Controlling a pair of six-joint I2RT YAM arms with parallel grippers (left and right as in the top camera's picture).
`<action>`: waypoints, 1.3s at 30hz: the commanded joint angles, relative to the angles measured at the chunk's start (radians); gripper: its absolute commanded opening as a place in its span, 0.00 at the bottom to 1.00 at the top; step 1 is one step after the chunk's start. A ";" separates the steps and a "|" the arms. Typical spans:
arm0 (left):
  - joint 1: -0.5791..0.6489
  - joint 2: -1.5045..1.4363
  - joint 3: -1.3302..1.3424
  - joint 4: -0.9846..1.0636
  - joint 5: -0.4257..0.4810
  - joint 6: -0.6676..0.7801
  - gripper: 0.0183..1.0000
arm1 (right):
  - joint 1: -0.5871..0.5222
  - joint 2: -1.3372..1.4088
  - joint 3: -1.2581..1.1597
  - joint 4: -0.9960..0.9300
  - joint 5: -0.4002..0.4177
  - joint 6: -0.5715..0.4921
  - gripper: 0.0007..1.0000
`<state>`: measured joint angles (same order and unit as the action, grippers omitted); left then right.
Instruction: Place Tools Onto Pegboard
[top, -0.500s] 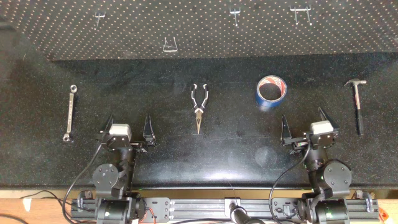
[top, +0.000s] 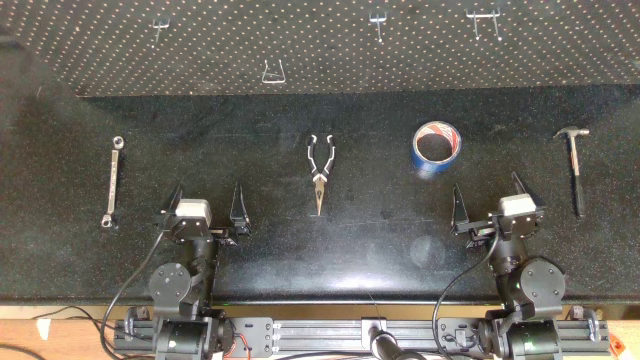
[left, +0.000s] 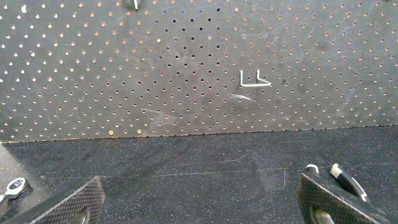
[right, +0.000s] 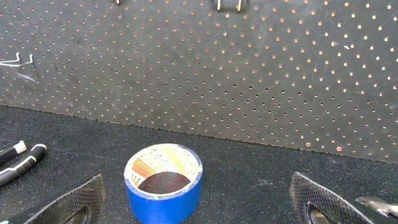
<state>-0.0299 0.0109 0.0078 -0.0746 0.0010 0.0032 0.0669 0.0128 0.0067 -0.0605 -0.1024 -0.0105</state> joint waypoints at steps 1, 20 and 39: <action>-0.004 -0.005 -0.002 -0.005 -0.015 0.005 1.00 | 0.006 -0.008 -0.003 -0.006 0.017 -0.014 0.97; -0.003 -0.005 0.003 -0.012 -0.019 0.169 0.99 | 0.006 -0.008 -0.003 -0.006 0.017 -0.014 0.97; 0.324 0.909 1.026 -1.125 -0.105 0.465 1.00 | 0.006 -0.008 -0.003 -0.006 0.017 -0.014 0.97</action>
<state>0.2638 0.8082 0.9470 -1.1172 -0.1883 0.4568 0.0669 0.0135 0.0067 -0.0605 -0.1020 -0.0105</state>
